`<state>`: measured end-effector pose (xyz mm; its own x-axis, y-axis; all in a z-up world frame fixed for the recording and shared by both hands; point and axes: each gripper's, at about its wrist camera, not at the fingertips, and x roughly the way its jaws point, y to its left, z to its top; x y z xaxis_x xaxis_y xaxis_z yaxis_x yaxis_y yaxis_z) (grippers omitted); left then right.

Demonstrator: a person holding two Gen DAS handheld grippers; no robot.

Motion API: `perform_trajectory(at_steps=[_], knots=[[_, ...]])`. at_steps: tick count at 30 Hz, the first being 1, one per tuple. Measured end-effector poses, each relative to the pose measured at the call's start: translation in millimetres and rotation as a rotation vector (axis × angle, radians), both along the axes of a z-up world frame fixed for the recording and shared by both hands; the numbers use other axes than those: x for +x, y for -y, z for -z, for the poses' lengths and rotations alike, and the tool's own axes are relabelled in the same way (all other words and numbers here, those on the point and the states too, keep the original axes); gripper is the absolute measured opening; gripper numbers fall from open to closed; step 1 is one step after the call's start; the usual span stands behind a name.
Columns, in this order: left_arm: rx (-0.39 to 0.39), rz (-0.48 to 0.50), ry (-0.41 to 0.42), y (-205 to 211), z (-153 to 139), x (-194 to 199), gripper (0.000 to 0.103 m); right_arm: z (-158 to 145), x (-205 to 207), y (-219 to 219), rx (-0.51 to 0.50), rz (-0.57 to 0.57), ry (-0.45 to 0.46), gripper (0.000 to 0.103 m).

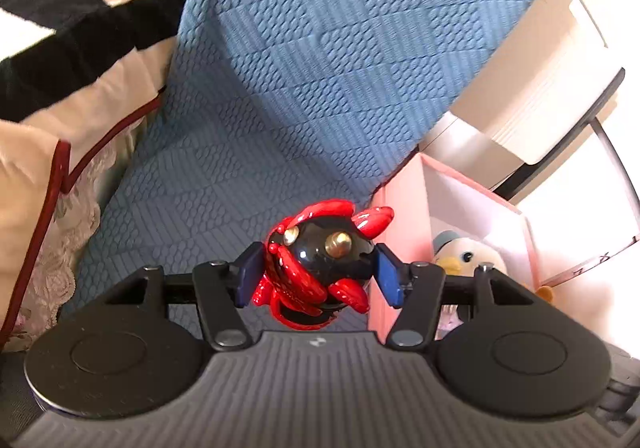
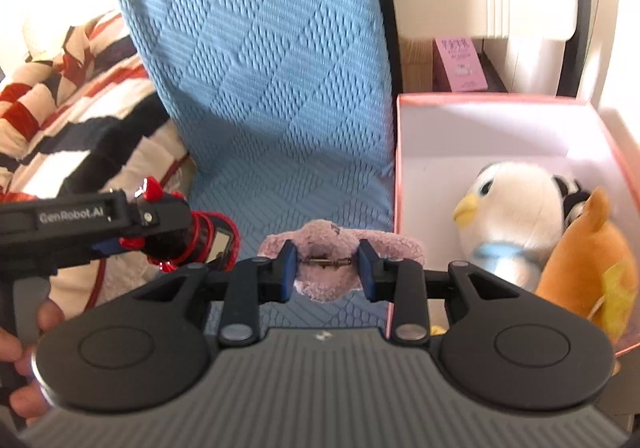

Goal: Organize objects
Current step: 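Lift and carry the pink plush and red-and-black toy over the pink box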

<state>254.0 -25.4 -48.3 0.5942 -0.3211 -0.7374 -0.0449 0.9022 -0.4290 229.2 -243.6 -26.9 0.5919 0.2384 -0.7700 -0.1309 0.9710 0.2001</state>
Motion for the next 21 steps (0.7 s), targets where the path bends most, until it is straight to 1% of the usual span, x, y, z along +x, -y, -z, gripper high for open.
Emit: perform_trajectory(at_steps=[5,13,18,21], knots=[[0.005,0.03,0.03,19.3,-24.4,1.6,0.064,-23.1,-0.5,17.7,0.02,0.014,0.045,0.035],[0.013,0.098,0.083,69.9,-61.9,1.6,0.064,-54.0,-3.8,54.8,0.025,0.052,0.092,0.035],[0.006,0.126,0.098,102.6,-78.0,2.9,0.064,-70.7,-3.3,83.0,0.023,0.083,0.115,0.035],[0.01,0.143,0.106,121.5,-82.2,5.2,0.064,-76.4,-3.0,101.7,0.025,0.105,0.13,0.035]])
